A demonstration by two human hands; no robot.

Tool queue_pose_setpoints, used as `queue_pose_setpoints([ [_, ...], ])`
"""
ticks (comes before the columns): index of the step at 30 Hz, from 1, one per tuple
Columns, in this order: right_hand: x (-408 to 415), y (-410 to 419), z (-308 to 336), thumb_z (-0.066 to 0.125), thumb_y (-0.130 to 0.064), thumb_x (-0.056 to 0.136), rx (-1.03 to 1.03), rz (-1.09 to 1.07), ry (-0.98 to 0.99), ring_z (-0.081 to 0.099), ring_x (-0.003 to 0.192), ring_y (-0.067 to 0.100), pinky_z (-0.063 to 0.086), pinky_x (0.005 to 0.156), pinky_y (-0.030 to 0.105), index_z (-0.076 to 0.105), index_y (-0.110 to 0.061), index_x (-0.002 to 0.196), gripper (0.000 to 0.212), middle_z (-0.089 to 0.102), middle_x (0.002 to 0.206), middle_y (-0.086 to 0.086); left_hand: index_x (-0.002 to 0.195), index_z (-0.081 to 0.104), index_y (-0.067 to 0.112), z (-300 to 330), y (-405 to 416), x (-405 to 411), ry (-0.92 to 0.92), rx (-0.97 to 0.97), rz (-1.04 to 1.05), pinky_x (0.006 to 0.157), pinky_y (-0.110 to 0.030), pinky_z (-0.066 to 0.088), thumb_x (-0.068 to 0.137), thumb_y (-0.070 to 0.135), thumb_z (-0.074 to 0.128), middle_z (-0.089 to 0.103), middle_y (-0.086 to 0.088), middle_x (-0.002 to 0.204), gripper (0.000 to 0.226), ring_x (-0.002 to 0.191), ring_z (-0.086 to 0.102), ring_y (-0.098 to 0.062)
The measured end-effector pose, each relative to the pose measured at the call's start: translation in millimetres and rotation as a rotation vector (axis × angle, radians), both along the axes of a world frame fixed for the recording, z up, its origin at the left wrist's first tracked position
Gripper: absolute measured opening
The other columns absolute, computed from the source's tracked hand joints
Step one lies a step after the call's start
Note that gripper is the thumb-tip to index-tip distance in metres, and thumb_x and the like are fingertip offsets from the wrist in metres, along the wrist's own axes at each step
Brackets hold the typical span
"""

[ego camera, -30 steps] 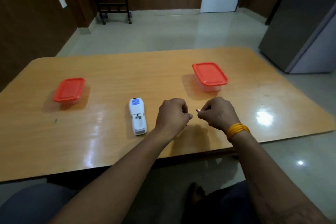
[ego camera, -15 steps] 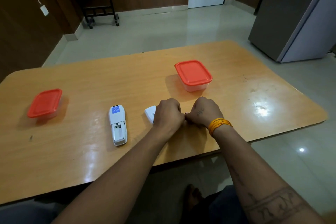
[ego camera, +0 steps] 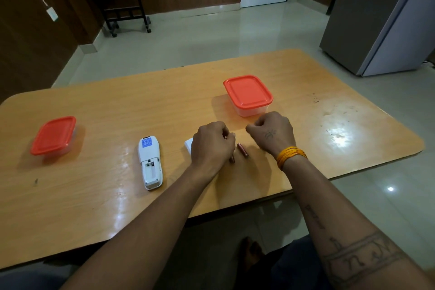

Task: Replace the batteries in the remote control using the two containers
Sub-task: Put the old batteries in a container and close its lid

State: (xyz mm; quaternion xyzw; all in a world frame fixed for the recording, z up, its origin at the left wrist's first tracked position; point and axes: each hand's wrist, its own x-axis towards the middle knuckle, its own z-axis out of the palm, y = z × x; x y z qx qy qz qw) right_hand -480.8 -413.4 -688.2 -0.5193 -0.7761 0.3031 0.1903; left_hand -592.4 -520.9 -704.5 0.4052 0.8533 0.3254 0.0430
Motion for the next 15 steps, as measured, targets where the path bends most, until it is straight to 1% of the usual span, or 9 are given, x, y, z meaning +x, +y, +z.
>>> queue_pose_setpoints([
  [1,-1,3,1,0.067,-0.029,0.078,0.037,-0.037,0.057,0.069,0.075,0.031,0.054,0.066,0.032,0.072,-0.013,0.068,0.02,0.072,0.072,0.008,0.094,0.079,0.016,0,2,-1,-0.016,0.031,0.005,0.079,-0.039,0.061,0.093,0.036,0.07,0.078,0.002,0.091,0.021,0.087,0.072,-0.021],
  [2,-2,7,2,0.066,-0.029,0.08,0.074,-0.083,0.112,0.069,0.08,0.031,0.053,0.069,0.032,0.072,-0.014,0.073,0.017,0.073,0.078,0.007,0.099,0.079,0.018,0,4,-2,-0.036,0.053,0.011,0.081,-0.037,0.06,0.093,0.034,0.07,0.078,0.003,0.098,0.02,0.091,0.072,-0.02],
  [3,-4,12,2,0.065,-0.03,0.082,0.098,-0.133,0.173,0.069,0.087,0.03,0.053,0.074,0.034,0.074,-0.015,0.084,0.017,0.075,0.087,0.007,0.104,0.079,0.018,0,8,-3,-0.058,0.066,0.017,0.084,-0.036,0.058,0.092,0.032,0.069,0.077,0.002,0.106,0.02,0.096,0.071,-0.02],
  [4,-5,17,2,0.065,-0.032,0.085,0.102,-0.184,0.233,0.068,0.096,0.03,0.053,0.081,0.036,0.074,-0.014,0.099,0.024,0.075,0.099,0.008,0.109,0.078,0.019,-1,13,-5,-0.09,0.074,0.028,0.086,-0.035,0.056,0.092,0.029,0.068,0.075,0.001,0.113,0.022,0.102,0.07,-0.02],
  [6,-8,27,-1,0.067,-0.034,0.089,0.089,-0.236,0.307,0.064,0.112,0.031,0.051,0.093,0.039,0.066,-0.013,0.127,0.043,0.07,0.121,0.011,0.116,0.075,0.019,-2,24,-8,-0.195,0.108,0.053,0.088,-0.033,0.052,0.092,0.024,0.066,0.07,-0.001,0.123,0.026,0.11,0.067,-0.021],
  [9,-13,39,-12,0.07,-0.036,0.093,0.087,-0.173,0.285,0.059,0.127,0.034,0.048,0.103,0.041,0.052,-0.013,0.146,0.061,0.061,0.14,0.015,0.13,0.07,0.016,-1,47,-13,-0.346,0.171,0.095,0.098,-0.034,0.051,0.094,0.028,0.068,0.068,-0.004,0.134,0.037,0.123,0.063,-0.023],
  [12,-18,49,-22,0.068,-0.043,0.096,0.042,-0.17,0.294,0.057,0.132,0.037,0.048,0.107,0.044,0.043,-0.008,0.153,0.071,0.06,0.145,0.018,0.146,0.06,0.011,3,70,-15,-0.505,0.215,0.119,0.112,-0.036,0.047,0.096,0.033,0.069,0.061,-0.008,0.149,0.054,0.139,0.055,-0.025],
  [14,-22,56,-25,0.064,-0.046,0.098,0.047,-0.203,0.253,0.06,0.126,0.039,0.049,0.1,0.043,0.049,-0.003,0.146,0.066,0.064,0.137,0.019,0.148,0.058,0.01,4,83,-17,-0.555,0.22,0.123,0.111,-0.037,0.048,0.096,0.034,0.069,0.059,-0.007,0.152,0.059,0.14,0.055,-0.025],
  [15,-25,59,-25,0.062,-0.048,0.099,0.068,-0.214,0.227,0.062,0.121,0.04,0.05,0.095,0.042,0.055,-0.002,0.139,0.061,0.067,0.131,0.019,0.145,0.061,0.011,4,89,-18,-0.566,0.22,0.123,0.107,-0.036,0.051,0.096,0.034,0.069,0.063,-0.006,0.147,0.055,0.135,0.059,-0.026],
])
